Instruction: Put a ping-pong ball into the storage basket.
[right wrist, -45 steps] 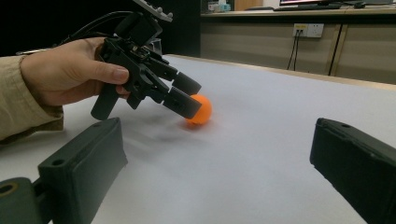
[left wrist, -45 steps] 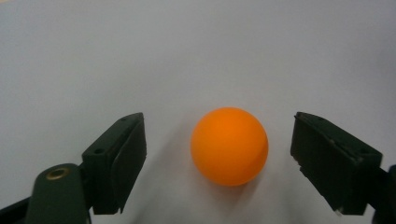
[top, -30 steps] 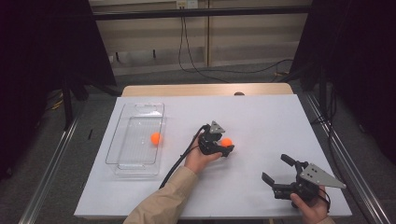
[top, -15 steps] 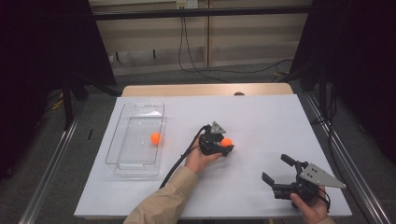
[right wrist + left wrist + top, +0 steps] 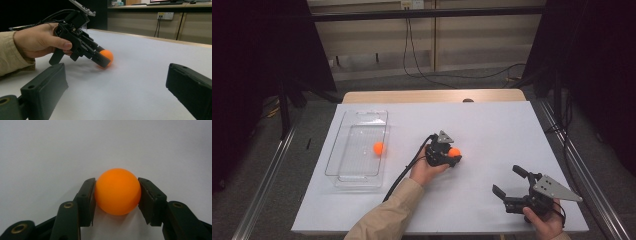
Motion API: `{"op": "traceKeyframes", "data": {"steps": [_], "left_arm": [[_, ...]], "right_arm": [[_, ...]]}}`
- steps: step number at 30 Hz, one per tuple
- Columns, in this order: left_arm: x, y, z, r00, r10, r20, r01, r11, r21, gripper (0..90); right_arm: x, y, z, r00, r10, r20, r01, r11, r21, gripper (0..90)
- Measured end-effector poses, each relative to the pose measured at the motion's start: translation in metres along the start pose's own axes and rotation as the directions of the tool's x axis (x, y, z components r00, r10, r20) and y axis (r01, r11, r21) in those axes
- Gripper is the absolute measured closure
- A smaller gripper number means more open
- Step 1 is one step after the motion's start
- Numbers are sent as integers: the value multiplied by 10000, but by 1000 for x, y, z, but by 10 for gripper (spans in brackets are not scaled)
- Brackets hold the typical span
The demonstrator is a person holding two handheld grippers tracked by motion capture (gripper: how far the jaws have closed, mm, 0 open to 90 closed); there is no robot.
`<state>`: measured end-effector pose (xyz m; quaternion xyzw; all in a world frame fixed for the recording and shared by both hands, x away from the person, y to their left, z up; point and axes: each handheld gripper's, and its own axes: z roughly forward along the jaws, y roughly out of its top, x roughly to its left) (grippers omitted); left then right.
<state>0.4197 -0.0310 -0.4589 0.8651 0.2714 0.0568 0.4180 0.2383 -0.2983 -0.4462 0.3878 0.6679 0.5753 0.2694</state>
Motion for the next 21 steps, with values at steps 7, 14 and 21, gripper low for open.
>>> {"op": "traceKeyframes", "data": {"steps": [7, 14, 21], "left_arm": [[1, 1, -4, 9996, -239, 144, 239, 9997, -32, 510], [2, 3, -10, 9983, -498, 304, 501, 9987, -76, 509], [2, 5, -17, 9969, -592, 524, 594, 9982, -14, 510]], "right_arm": [[0, 0, 0, 10000, 17, 15, -17, 10000, -5, 26], [0, 0, 0, 10000, -13, -1, 13, 10000, 13, 26], [0, 0, 0, 10000, -22, -3, 22, 10000, 13, 27]]}}
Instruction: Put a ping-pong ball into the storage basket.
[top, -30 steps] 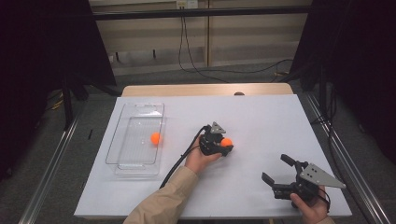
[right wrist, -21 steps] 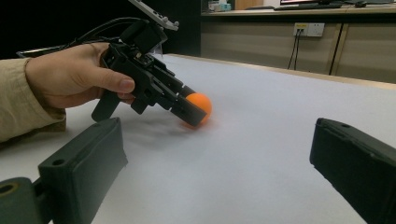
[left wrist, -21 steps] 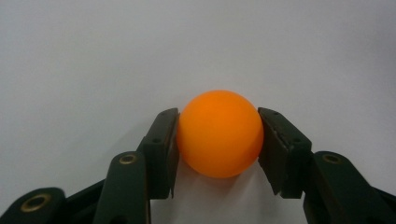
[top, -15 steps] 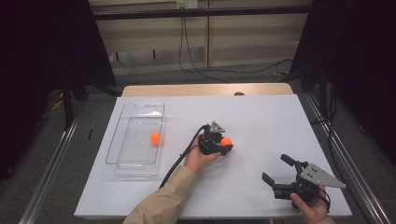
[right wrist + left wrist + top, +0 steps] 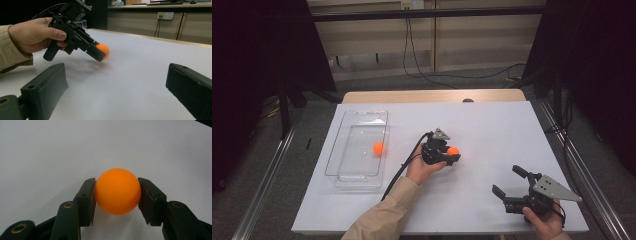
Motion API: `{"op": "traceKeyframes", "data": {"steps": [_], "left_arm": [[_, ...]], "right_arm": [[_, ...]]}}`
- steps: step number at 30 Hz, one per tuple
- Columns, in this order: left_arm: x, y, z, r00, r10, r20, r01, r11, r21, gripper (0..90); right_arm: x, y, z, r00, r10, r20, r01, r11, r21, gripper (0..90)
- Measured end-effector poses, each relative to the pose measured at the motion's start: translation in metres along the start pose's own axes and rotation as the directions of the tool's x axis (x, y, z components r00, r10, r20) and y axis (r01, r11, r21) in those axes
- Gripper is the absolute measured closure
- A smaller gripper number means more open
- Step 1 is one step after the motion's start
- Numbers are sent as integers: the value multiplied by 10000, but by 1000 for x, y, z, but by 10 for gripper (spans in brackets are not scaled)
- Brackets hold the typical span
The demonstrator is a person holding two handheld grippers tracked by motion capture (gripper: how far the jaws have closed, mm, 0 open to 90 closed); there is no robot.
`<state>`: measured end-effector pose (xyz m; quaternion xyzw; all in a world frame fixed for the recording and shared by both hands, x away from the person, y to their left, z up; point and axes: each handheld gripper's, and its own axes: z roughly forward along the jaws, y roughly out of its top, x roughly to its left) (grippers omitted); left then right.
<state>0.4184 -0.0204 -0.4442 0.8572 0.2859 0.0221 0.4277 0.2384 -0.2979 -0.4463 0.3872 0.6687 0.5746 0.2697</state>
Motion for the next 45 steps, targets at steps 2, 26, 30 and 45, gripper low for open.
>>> {"op": "traceKeyframes", "data": {"steps": [2, 26, 30, 45], "left_arm": [[-1, 0, -1, 10000, -15, 13, 15, 10000, 6, 510], [-3, 2, -18, 9996, -47, 293, 43, 9999, 119, 510], [-3, 2, -21, 9995, -67, 323, 63, 9999, 125, 510], [-1, 1, -27, 9995, -130, 291, 126, 9999, 113, 510]], "right_arm": [[0, 0, 0, 10000, 2, 7, -2, 10000, 11, 27], [1, 0, 0, 10000, -46, 12, 46, 10000, 7, 28], [1, 1, 0, 10000, -69, -2, 69, 10000, 11, 28], [2, 1, 0, 10000, -77, -16, 77, 10000, 28, 30]]}}
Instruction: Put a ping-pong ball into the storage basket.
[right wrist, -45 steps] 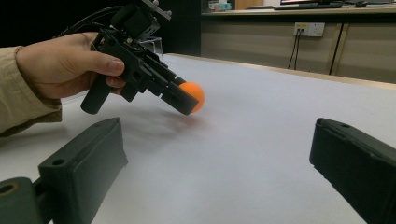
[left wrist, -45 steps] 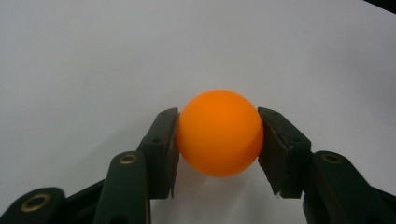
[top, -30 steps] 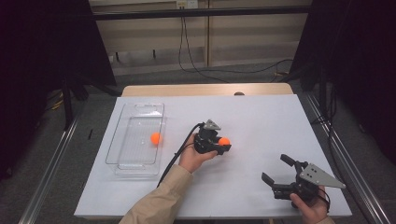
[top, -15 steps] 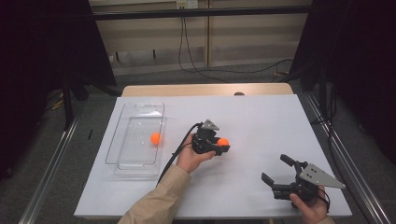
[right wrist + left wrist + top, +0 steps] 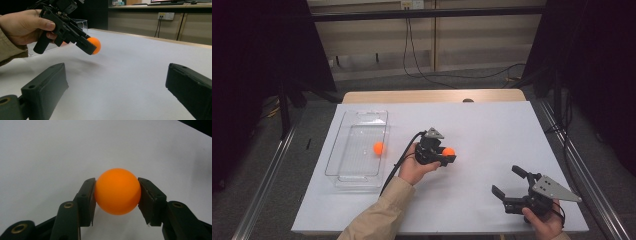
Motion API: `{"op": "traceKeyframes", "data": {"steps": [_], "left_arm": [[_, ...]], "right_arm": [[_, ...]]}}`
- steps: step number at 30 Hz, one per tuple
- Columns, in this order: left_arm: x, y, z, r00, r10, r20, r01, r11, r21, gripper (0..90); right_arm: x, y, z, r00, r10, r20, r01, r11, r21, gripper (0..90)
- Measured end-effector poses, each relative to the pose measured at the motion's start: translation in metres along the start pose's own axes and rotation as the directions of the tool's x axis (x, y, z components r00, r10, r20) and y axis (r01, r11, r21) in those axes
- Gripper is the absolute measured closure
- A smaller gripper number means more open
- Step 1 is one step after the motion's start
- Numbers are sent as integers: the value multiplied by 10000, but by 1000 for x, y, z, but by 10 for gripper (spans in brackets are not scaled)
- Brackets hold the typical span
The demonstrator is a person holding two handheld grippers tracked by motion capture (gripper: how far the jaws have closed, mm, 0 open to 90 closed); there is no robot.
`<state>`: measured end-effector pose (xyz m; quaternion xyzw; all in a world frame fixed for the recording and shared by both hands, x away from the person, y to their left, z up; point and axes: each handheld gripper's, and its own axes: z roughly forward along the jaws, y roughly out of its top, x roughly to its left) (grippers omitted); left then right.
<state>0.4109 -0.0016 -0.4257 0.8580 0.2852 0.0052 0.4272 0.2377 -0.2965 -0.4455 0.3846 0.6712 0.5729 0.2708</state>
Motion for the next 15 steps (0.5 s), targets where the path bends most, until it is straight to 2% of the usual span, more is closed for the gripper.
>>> {"op": "traceKeyframes", "data": {"steps": [15], "left_arm": [[1, 0, -8, 10000, 30, -71, -30, 10000, 33, 510]], "right_arm": [[1, 0, 0, 10000, -1, -14, 1, 10000, -18, 30]]}}
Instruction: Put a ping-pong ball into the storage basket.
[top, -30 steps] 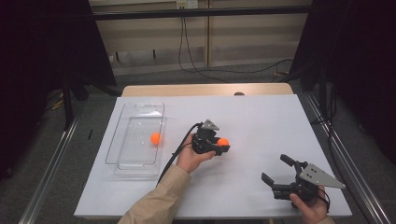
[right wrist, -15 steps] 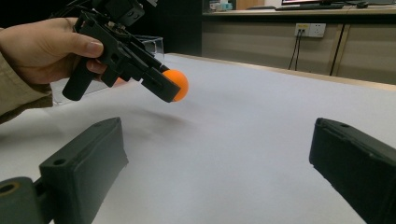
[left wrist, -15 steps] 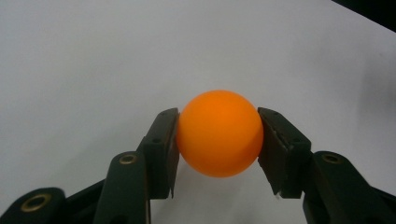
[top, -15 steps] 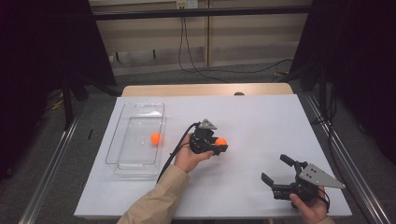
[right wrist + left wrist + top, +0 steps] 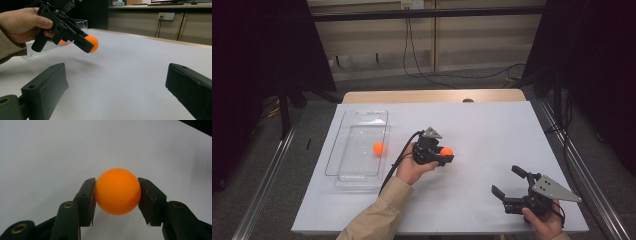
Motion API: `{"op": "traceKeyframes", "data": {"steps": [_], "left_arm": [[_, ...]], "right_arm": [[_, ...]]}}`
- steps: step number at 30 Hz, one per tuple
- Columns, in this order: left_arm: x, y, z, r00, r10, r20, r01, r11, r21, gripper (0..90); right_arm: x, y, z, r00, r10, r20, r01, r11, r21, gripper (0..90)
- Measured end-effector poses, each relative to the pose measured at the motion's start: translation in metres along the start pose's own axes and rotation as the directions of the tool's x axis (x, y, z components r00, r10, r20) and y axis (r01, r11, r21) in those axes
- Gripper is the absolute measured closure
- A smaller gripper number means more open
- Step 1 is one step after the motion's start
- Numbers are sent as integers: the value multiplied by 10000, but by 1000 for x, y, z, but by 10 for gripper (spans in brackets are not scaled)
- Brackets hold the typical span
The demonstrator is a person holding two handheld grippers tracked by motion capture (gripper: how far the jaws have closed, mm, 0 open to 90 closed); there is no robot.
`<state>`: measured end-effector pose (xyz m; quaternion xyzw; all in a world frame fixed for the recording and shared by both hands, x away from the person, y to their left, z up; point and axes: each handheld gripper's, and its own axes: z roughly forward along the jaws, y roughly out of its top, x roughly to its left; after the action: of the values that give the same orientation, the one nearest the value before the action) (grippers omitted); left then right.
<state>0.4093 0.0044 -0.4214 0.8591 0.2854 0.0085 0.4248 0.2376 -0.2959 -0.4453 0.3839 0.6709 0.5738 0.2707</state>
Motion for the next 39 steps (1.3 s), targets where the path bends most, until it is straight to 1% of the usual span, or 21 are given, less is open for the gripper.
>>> {"op": "traceKeyframes", "data": {"steps": [5, 22, 33, 39], "left_arm": [[1, 0, -3, 10000, 44, -20, -43, 10000, 42, 510], [5, -1, -13, 9999, -136, -61, 136, 9999, -12, 510], [8, -2, -19, 9996, -257, -133, 257, 9997, 36, 510], [10, -1, -24, 9993, -329, -168, 328, 9995, -31, 510]], "right_arm": [[0, 0, 0, 10000, 10, 21, -10, 10000, -19, 30], [0, 0, -1, 10000, 36, 22, -36, 10000, -36, 29], [0, 0, 0, 10000, 58, 21, -58, 10000, -51, 29], [0, 1, -1, 10000, 51, 17, -51, 9999, -88, 29]]}}
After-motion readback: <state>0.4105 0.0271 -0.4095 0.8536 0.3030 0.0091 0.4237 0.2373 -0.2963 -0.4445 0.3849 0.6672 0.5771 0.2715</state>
